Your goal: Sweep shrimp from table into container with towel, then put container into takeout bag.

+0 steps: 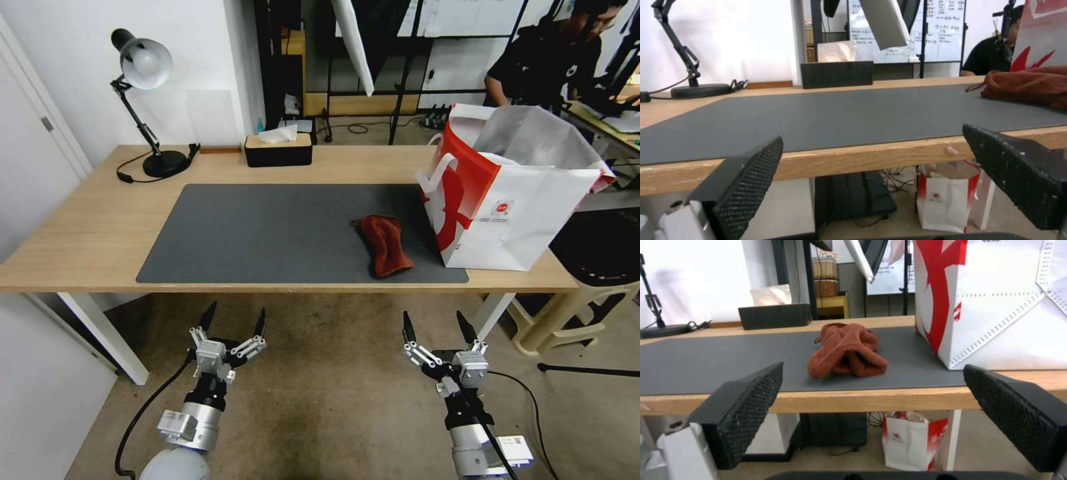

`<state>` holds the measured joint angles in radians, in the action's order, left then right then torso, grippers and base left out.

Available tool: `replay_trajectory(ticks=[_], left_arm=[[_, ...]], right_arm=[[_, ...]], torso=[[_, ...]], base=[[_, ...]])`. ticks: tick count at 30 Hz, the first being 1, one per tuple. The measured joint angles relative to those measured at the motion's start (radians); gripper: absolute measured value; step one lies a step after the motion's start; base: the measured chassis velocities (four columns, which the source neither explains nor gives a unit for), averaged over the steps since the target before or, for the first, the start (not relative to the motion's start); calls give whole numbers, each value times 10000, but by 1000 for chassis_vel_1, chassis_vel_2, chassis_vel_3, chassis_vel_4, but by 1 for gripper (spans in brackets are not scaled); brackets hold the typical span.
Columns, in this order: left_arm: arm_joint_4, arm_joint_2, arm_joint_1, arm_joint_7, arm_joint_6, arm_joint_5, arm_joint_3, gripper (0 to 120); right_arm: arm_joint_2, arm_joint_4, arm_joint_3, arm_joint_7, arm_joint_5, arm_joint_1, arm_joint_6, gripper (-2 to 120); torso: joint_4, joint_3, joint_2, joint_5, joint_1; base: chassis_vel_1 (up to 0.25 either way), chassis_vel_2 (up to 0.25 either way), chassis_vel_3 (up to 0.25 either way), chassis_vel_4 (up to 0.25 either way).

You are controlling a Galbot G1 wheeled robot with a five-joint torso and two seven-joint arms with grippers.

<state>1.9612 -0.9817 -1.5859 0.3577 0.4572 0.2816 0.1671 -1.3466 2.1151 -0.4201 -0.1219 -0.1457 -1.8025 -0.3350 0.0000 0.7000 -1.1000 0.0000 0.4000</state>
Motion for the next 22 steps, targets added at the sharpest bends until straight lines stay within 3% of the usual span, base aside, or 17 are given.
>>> replay_trajectory(ticks=[22], left_arm=[[2, 6, 29, -7, -22, 24, -11, 100]], right_arm=[[4, -10, 0, 3, -9, 3, 0, 100]], torso=[[0, 0, 0, 0, 0]], base=[[0, 0, 0, 0]])
